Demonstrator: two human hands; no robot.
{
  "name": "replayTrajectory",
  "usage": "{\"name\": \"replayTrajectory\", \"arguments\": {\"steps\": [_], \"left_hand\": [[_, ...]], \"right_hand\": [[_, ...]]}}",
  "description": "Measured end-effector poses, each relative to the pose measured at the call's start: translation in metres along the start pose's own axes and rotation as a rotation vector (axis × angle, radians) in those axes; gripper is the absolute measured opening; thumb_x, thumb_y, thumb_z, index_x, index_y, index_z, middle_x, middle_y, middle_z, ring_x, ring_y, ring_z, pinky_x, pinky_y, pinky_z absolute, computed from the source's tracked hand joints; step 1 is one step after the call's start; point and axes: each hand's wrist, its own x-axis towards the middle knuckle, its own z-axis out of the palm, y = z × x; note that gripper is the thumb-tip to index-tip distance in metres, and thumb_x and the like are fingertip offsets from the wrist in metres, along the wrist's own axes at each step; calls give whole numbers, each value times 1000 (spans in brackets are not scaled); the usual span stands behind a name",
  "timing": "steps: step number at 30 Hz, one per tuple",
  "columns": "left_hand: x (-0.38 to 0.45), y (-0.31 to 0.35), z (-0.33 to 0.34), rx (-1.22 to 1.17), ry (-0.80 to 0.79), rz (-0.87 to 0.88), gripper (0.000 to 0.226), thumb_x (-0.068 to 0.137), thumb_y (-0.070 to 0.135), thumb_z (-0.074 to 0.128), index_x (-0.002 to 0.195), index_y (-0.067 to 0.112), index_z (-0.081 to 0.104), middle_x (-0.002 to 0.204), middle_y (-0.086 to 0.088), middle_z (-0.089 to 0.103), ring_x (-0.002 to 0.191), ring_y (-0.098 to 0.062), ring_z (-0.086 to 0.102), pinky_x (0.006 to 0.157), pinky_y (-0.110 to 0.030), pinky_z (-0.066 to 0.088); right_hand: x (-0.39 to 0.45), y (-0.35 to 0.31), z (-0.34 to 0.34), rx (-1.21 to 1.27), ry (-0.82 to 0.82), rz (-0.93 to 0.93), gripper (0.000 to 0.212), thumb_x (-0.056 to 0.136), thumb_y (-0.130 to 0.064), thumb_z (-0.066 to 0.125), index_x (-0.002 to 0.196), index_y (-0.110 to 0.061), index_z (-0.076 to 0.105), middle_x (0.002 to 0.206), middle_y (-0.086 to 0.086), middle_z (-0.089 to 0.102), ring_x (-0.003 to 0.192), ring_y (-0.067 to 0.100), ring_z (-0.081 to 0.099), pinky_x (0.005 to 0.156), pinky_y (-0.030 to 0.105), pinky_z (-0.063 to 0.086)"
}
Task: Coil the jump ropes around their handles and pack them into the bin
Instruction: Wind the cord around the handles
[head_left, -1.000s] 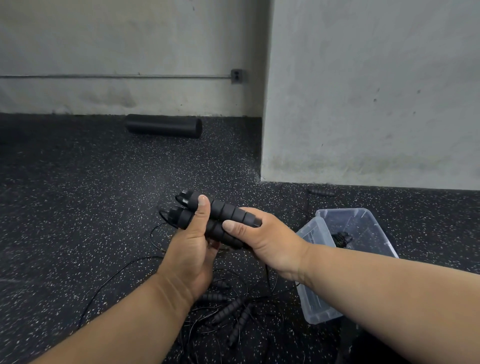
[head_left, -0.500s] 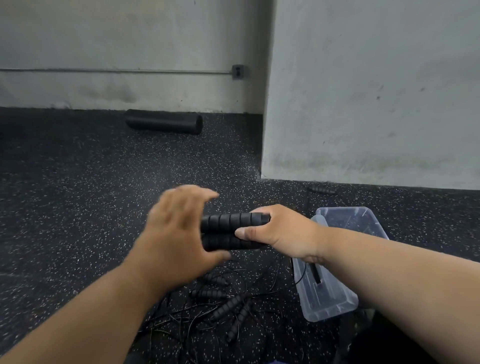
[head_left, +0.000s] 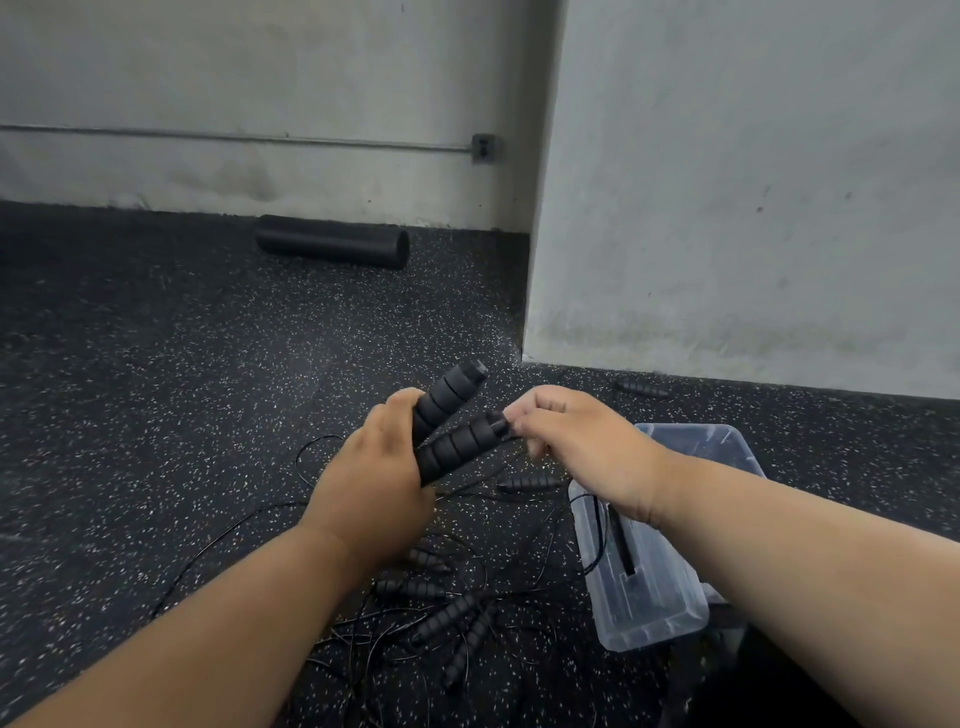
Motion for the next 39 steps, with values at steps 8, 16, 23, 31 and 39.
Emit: {"name": "replayTrajectory", "arguments": {"steps": [8,16,23,31,39], "left_hand": [[-6,11,1,-26,-195,23,65,79,27,71,125,45,28,103,18,54,89,-7,58,73,-36,49],[-7,11,3,33,-190,35,65,75,32,70,124,42,29,106,12,53,91,-19,58,74,-36,47],[-7,7,10,244,-246,100,57,78,37,65,123,35,31,110,9,53,94,-19,57,74,-33,44],[-16,17,19,286,-216,282,37,76,51,56,104,38,34,96,14,55,87,-15,59,75,-35,54],[-12,20,2,13,-12,256,47,78,34,73,109,42,38,82,16,57,69,-4,58,57,-22,42]], "right_hand": [[1,-1,-13,-176,124,-87,22,95,0,53,98,-20,61,78,-1,56,48,10,42,44,27,37],[-11,-5,-14,-425,146,-375,21,93,-13,64,87,-27,50,71,-11,58,60,8,48,58,25,41],[-17,-13,-13,-546,30,-506,18,94,-14,65,93,-27,53,76,-10,57,71,11,53,64,26,44],[7,3,-22,-236,39,-293,17,96,-17,73,101,-31,64,80,-11,63,66,4,54,69,25,48],[13,21,-10,-211,-182,-74,25,104,-31,60,85,-41,73,76,-2,68,61,11,52,63,32,45]]}}
